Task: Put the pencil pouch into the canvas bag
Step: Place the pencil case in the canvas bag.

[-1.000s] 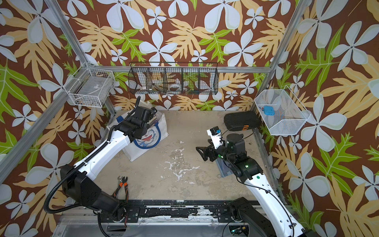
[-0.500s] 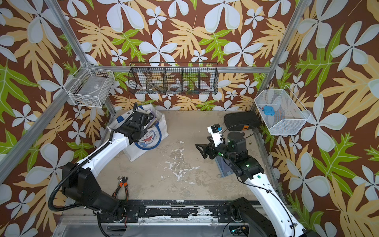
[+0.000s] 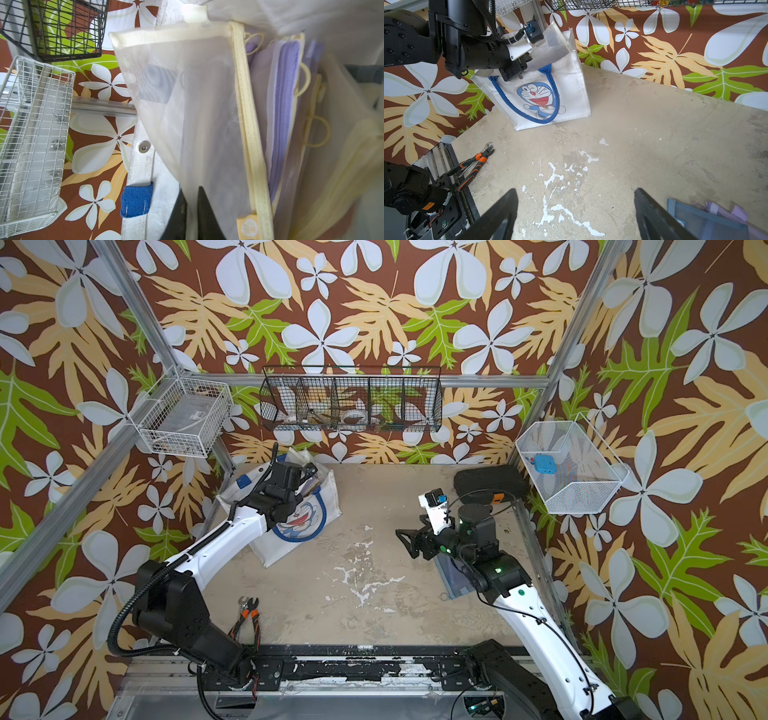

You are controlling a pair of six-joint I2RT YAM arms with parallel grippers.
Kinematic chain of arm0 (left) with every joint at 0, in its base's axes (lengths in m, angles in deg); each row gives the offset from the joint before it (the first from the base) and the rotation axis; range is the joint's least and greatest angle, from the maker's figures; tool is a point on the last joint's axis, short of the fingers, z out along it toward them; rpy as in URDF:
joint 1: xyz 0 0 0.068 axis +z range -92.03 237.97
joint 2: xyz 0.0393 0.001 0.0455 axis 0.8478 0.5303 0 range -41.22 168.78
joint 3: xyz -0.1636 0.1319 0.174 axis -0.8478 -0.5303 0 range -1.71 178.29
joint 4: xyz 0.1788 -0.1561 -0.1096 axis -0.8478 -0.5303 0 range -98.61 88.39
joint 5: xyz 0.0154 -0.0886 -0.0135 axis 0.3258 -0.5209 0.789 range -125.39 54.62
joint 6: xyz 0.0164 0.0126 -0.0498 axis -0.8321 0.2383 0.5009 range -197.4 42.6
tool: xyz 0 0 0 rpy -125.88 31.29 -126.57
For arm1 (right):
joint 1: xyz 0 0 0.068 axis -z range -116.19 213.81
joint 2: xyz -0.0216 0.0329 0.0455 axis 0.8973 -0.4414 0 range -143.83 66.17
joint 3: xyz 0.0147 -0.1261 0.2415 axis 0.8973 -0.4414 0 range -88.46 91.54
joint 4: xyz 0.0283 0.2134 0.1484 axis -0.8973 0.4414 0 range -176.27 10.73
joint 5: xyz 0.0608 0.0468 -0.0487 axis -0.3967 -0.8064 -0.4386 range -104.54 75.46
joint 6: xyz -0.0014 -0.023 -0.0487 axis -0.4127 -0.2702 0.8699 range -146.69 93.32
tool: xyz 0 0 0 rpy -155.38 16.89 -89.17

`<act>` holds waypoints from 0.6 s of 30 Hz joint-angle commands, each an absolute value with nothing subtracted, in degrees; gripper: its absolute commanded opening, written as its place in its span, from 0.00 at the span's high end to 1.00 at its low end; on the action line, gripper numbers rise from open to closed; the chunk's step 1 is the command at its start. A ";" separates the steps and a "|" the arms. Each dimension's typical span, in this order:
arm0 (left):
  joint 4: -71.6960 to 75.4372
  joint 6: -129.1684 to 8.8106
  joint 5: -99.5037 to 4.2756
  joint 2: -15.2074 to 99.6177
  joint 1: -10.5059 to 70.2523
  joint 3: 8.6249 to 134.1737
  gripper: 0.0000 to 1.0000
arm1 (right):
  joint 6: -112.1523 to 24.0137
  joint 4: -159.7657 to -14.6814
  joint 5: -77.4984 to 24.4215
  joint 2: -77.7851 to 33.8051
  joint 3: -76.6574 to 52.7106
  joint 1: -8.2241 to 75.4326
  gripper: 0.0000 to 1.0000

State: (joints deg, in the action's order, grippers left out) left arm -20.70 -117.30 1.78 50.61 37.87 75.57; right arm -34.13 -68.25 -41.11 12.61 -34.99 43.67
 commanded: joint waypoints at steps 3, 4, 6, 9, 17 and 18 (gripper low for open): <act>-25.28 -107.25 -3.68 50.27 39.13 79.50 0.57 | -33.93 -69.19 -40.57 12.59 -34.28 43.69 0.13; -27.48 -104.87 -5.32 50.19 39.41 81.19 0.50 | -33.98 -69.02 -40.56 12.82 -34.15 43.72 0.13; -31.05 -100.99 -7.36 50.01 39.52 84.30 0.41 | -34.15 -68.92 -40.56 13.23 -34.15 43.70 0.13; -35.48 -96.43 -10.15 49.58 39.52 88.27 0.38 | -34.24 -68.34 -40.56 13.93 -33.82 43.69 0.13; -38.45 -92.74 -14.97 50.36 44.51 95.49 0.38 | -34.73 -67.46 -39.79 15.57 -33.80 43.68 0.13; -38.18 -92.26 -16.58 50.51 45.90 95.91 0.38 | -34.77 -67.47 -39.74 15.64 -33.70 43.68 0.13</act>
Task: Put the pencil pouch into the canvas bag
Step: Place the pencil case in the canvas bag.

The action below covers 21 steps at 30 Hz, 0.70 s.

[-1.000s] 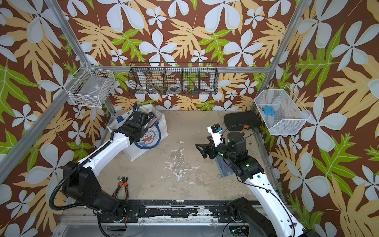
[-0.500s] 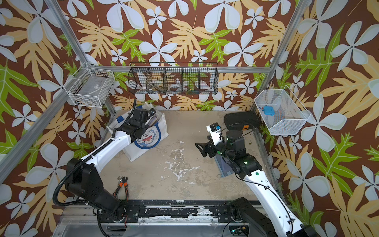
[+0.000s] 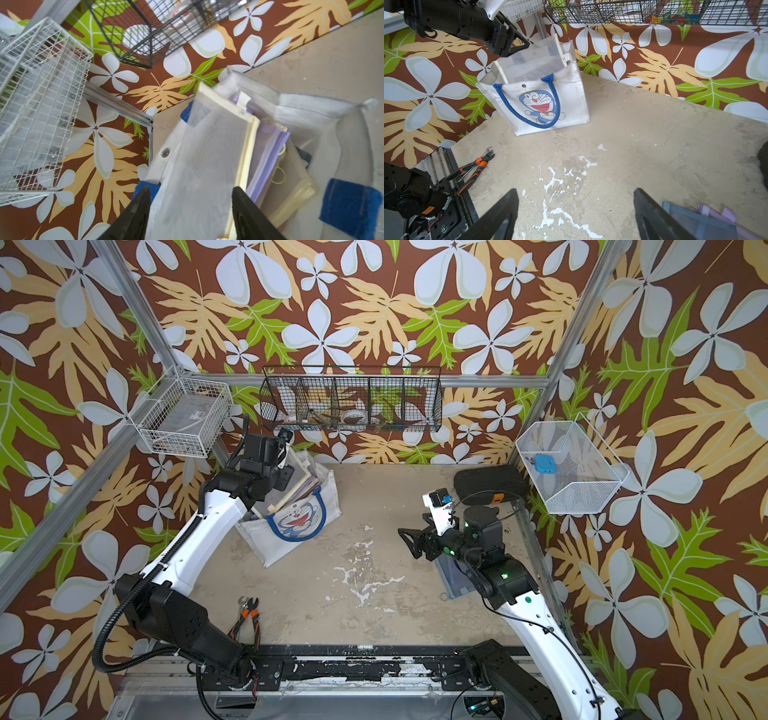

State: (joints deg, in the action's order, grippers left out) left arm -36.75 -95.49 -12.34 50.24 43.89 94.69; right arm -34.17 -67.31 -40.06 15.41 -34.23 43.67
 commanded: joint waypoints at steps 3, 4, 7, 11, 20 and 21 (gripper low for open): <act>-37.91 -93.09 -19.84 52.14 48.91 96.95 0.38 | -34.99 -67.59 -39.93 15.52 -33.55 43.73 0.14; -38.10 -94.08 -20.56 52.89 49.39 97.14 0.36 | -35.12 -67.72 -39.93 15.39 -33.53 43.73 0.14; -38.70 -94.83 -24.05 53.99 50.00 97.45 0.25 | -35.12 -67.76 -39.85 15.22 -33.53 43.71 0.14; -39.74 -93.61 -29.59 55.09 51.71 97.65 0.18 | -35.00 -67.61 -40.55 14.52 -33.11 43.71 0.14; -37.01 -93.22 -32.24 54.78 53.05 92.65 0.23 | -34.16 -67.61 -40.55 13.90 -32.81 43.72 0.14; -37.11 -93.31 -32.91 54.97 53.09 92.71 0.26 | -34.07 -67.61 -40.51 13.90 -32.77 43.71 0.14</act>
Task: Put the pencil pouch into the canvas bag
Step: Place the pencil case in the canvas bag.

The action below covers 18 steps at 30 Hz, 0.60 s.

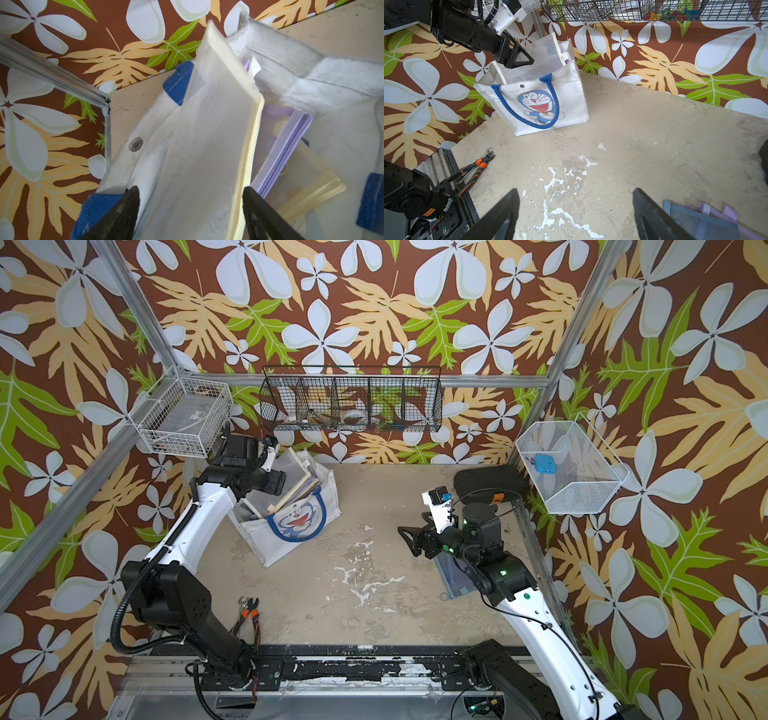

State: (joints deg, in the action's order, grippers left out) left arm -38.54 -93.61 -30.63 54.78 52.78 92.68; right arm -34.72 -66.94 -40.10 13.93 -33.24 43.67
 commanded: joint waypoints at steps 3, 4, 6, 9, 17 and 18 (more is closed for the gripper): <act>-36.78 -93.30 -34.57 54.68 53.05 92.31 0.42 | -33.80 -67.64 -39.87 13.97 -32.83 43.69 0.14; -36.60 -93.31 -35.04 54.37 53.13 92.03 0.49 | -33.69 -67.71 -39.85 13.98 -32.91 43.69 0.14; -36.50 -93.26 -35.62 53.84 53.07 91.94 0.67 | -33.72 -67.90 -39.85 13.92 -32.94 43.75 0.14; -36.75 -93.28 -36.40 52.85 53.01 91.95 0.91 | -34.05 -68.57 -40.11 13.67 -33.35 43.73 0.15; -30.82 -103.91 -25.62 47.79 47.85 86.16 1.00 | -35.03 -69.96 -39.52 13.97 -34.29 43.74 0.16; -30.22 -105.75 -24.05 47.78 47.05 85.17 1.00 | -35.11 -70.00 -39.50 14.07 -34.16 43.71 0.16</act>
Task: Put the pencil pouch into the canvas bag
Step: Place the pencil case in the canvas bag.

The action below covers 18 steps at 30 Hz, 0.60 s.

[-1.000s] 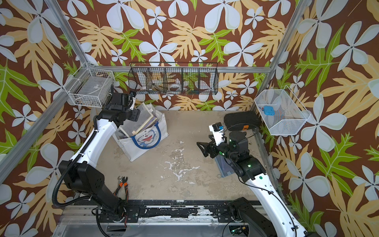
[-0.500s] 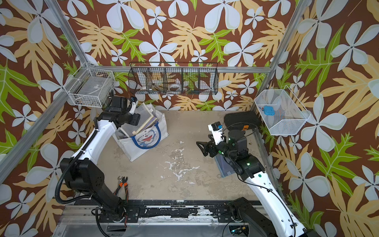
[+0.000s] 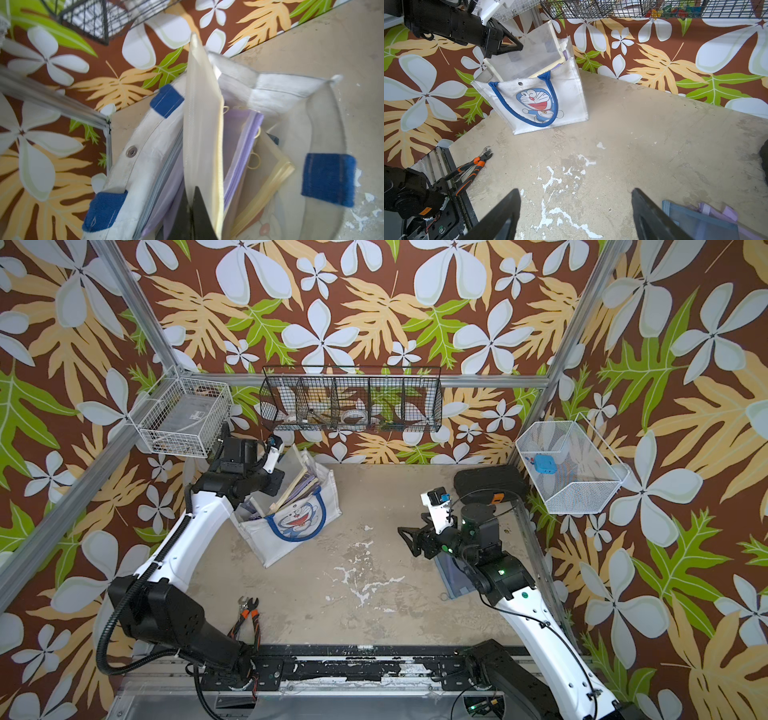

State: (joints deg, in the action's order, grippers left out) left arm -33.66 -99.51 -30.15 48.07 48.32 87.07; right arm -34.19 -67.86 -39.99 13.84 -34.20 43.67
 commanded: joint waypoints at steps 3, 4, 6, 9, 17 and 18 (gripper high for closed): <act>-26.61 -110.89 -17.48 47.83 44.60 81.35 1.00 | -34.96 -69.62 -39.24 14.14 -33.58 43.68 0.17; -25.33 -112.10 -15.79 47.79 44.00 80.52 1.00 | -34.87 -69.49 -39.15 14.10 -33.41 43.74 0.17; -23.66 -113.87 -14.93 48.09 43.48 79.45 1.00 | -34.52 -68.99 -39.06 13.93 -32.86 43.76 0.17; -23.67 -114.75 -15.47 49.13 43.52 79.25 1.00 | -34.16 -68.40 -38.81 13.75 -32.04 43.70 0.17; -19.89 -116.29 -20.77 47.73 43.30 77.30 1.00 | -34.02 -68.55 -38.65 13.50 -31.69 43.73 0.17; -18.34 -117.18 -21.82 46.79 43.08 76.64 1.00 | -34.07 -68.59 -38.56 13.40 -31.76 43.73 0.17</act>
